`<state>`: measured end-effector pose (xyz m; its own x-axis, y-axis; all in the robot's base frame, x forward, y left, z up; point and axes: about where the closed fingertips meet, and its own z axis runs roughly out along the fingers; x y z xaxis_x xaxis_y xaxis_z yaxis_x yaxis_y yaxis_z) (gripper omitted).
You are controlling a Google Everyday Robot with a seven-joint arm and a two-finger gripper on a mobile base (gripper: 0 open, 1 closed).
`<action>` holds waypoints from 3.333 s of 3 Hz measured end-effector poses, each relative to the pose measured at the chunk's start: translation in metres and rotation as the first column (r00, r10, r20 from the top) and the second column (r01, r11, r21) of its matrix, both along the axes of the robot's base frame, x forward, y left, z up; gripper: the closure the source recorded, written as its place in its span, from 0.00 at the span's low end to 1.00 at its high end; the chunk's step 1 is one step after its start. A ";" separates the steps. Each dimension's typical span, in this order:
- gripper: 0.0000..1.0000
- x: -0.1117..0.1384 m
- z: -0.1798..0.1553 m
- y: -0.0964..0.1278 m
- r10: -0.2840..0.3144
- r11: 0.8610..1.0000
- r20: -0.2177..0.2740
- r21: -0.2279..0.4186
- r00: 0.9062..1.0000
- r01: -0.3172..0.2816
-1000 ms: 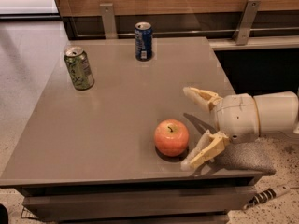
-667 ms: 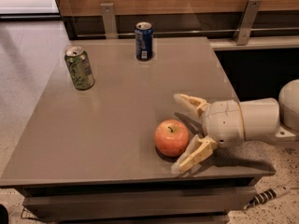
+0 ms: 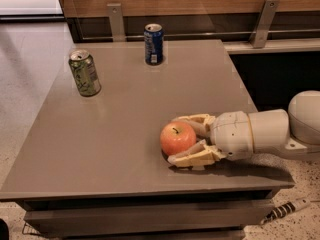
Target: Move apple near green can
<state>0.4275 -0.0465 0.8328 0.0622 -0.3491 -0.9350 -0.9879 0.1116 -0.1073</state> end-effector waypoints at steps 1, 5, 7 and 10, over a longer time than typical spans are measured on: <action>0.72 -0.001 0.001 0.002 0.004 1.000 0.001 -0.001 1.000 -0.004; 1.00 0.074 0.028 0.005 0.006 1.000 -0.017 0.002 1.000 -0.006; 1.00 0.191 0.081 0.094 -0.049 0.998 0.018 -0.040 0.999 0.050; 0.99 0.227 0.005 0.150 -0.134 0.991 -0.040 -0.008 0.990 0.133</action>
Offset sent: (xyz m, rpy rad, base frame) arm -0.0005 0.0017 0.0007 -0.0009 -0.0010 0.0036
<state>0.6541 0.1033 0.8373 -0.0227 -0.3564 -0.9340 -0.9677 0.2424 -0.0690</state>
